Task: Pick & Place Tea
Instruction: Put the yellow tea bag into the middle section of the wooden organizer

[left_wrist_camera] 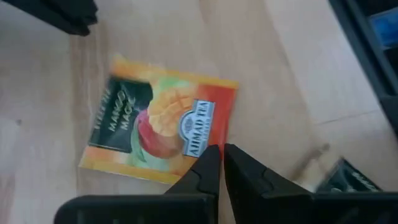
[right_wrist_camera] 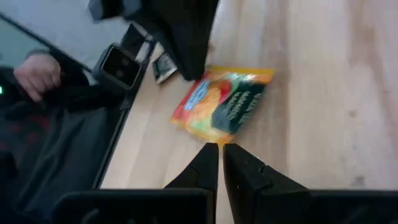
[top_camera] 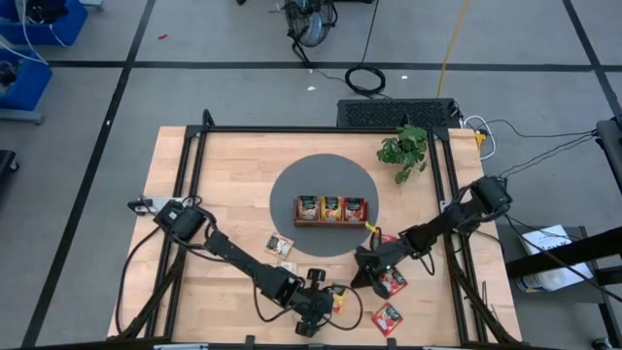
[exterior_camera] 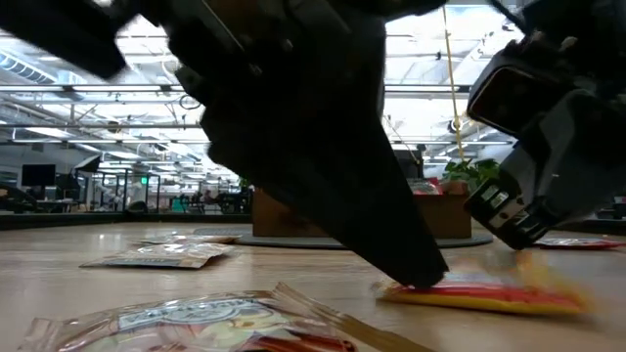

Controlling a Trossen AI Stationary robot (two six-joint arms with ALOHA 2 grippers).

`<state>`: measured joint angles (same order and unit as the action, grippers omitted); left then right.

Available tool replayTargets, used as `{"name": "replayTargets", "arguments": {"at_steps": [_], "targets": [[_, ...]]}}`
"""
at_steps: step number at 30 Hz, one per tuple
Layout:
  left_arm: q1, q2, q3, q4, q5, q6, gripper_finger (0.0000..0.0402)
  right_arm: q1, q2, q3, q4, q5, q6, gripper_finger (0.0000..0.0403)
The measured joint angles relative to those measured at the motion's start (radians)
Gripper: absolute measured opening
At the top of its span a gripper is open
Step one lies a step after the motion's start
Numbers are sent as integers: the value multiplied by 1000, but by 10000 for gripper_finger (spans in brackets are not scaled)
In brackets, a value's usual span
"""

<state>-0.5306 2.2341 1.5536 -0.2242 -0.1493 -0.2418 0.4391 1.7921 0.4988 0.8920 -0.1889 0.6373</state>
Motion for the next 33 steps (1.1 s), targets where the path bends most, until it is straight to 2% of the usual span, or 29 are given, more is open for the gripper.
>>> {"name": "replayTargets", "arguments": {"at_steps": [6,9,18,22,29,33], "targets": [[21,4,0,9,11,4,30,1,-1,1,-36,1,-23,18],[29,4,0,10,9,4,30,7,0,0,-37,3,-40,32],[46,3,-54,76,8,-4,30,-16,-1,-1,-89,-38,101,130],[54,2,-80,110,12,-21,30,-15,0,-1,-145,-56,165,162],[61,2,-91,110,19,-42,30,-21,-19,-2,-211,-106,212,173],[61,2,-92,111,19,-42,30,-47,-83,-2,-284,-118,190,173]]}}
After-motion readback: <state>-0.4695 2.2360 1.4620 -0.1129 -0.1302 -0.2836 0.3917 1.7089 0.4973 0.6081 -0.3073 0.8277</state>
